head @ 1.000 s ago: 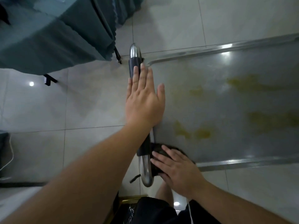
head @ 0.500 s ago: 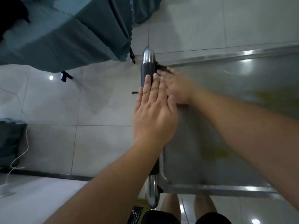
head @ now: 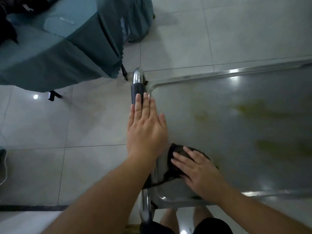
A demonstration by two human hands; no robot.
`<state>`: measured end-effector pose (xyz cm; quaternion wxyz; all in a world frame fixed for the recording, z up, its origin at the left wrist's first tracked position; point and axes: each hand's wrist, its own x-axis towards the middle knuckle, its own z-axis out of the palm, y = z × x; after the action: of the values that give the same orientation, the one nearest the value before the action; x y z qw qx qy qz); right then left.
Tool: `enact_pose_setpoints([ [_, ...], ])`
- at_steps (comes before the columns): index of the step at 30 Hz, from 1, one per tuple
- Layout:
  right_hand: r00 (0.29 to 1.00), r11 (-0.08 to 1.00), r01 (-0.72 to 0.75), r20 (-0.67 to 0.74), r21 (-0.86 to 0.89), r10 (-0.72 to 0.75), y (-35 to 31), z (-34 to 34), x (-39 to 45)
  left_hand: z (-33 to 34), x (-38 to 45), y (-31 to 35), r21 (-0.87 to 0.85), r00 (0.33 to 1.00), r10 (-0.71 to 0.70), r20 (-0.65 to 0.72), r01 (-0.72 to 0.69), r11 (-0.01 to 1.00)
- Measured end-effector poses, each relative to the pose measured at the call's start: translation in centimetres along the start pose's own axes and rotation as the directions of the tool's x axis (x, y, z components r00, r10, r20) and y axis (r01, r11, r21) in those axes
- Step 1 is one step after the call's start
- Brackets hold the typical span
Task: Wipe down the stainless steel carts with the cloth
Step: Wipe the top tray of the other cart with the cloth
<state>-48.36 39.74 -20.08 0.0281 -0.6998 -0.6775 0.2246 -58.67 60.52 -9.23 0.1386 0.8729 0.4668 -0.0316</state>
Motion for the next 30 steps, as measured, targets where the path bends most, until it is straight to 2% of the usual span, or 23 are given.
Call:
enact_pose_setpoints([
  [4,0.996,0.996,0.069,0.055,-0.049,-0.067,0.3,2.2,-6.4,-0.3,-0.1,0.0,-0.004,1.000,0.005,0.022,-0.004,1.000],
  [7,0.986,0.981,0.159,0.065,-0.107,-0.153,2.5,0.9,-5.4,-0.4,-0.1,0.1,-0.018,1.000,-0.007,0.009,0.008,1.000],
  [10,0.984,0.978,0.180,0.012,-0.105,-0.180,5.3,-1.4,-1.7,-0.3,-0.2,0.3,-0.007,1.000,-0.018,-0.001,0.018,1.000],
  [14,0.988,0.990,0.137,-0.068,-0.034,-0.139,10.2,-5.3,6.9,-0.2,-0.1,0.4,-0.027,0.999,-0.044,-0.030,0.043,0.999],
  [17,1.000,0.999,-0.009,-0.021,0.032,0.010,13.1,-8.6,14.7,0.0,-0.1,0.5,-0.025,0.997,-0.054,-0.050,0.053,0.998],
  [22,0.994,0.994,-0.112,0.003,-0.010,0.112,15.5,-11.5,22.5,0.7,0.3,0.3,0.032,0.995,-0.064,-0.070,0.066,0.997],
  [27,0.988,0.988,-0.144,-0.045,0.048,0.146,13.2,-9.8,18.0,0.8,0.2,0.3,0.073,0.994,-0.072,-0.085,0.079,0.994],
  [30,0.996,1.000,-0.002,-0.088,0.029,0.004,10.2,-6.7,9.3,0.5,0.1,0.4,0.083,0.996,-0.063,-0.057,0.067,0.994],
])
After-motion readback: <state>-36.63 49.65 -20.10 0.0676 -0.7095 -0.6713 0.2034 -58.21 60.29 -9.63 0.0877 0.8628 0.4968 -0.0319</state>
